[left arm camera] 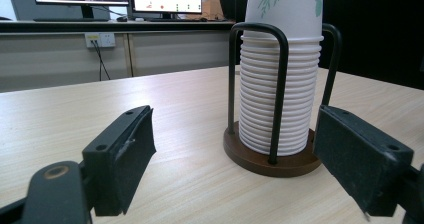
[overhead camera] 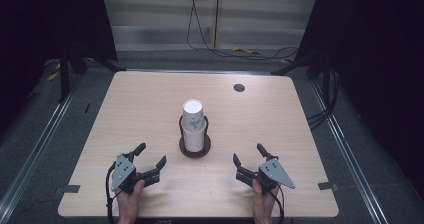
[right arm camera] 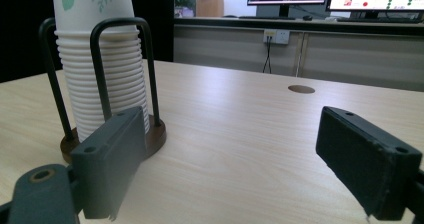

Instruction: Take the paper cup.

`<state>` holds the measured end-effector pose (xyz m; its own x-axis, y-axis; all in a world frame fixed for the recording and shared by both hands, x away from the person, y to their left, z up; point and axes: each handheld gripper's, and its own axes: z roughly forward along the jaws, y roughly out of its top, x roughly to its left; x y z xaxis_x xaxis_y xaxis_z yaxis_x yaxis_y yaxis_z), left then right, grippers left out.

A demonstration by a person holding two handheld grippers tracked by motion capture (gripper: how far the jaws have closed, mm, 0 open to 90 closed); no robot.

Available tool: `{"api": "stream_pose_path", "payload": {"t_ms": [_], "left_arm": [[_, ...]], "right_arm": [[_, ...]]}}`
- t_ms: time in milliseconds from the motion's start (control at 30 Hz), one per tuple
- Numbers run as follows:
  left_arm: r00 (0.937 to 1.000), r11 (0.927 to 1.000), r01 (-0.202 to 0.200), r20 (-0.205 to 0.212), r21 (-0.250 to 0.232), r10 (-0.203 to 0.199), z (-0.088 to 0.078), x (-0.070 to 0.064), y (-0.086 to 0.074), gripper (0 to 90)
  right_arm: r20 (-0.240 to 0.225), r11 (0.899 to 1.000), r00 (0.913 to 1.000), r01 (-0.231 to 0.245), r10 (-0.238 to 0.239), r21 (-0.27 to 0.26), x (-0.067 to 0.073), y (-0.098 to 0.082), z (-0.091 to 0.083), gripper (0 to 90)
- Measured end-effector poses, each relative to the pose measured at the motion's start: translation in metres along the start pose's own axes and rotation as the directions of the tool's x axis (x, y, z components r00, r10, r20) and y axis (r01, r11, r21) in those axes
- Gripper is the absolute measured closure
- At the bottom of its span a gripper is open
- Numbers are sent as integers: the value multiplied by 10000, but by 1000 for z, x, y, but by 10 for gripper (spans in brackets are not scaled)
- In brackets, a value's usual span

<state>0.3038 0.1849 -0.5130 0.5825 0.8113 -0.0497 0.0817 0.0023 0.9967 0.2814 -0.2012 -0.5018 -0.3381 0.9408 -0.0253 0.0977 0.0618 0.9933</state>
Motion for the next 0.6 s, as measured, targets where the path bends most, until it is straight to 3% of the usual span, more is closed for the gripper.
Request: {"api": "stream_pose_path", "payload": {"t_ms": [233,400,600], "left_arm": [[9999,10000,13,127,-29,-12,0,0,0,166],[9998,10000,-95,146,-27,95,-1,1,0,166],[9997,9998,-181,150,-9,181,-1,1,0,166]], "right_arm": [[122,9993,9993,-349,350,-92,-3,0,-1,122],[182,9989,9989,-425,421,220,-4,1,3,125],[-284,9963,9981,-523,543,675,-6,2,6,129]]}}
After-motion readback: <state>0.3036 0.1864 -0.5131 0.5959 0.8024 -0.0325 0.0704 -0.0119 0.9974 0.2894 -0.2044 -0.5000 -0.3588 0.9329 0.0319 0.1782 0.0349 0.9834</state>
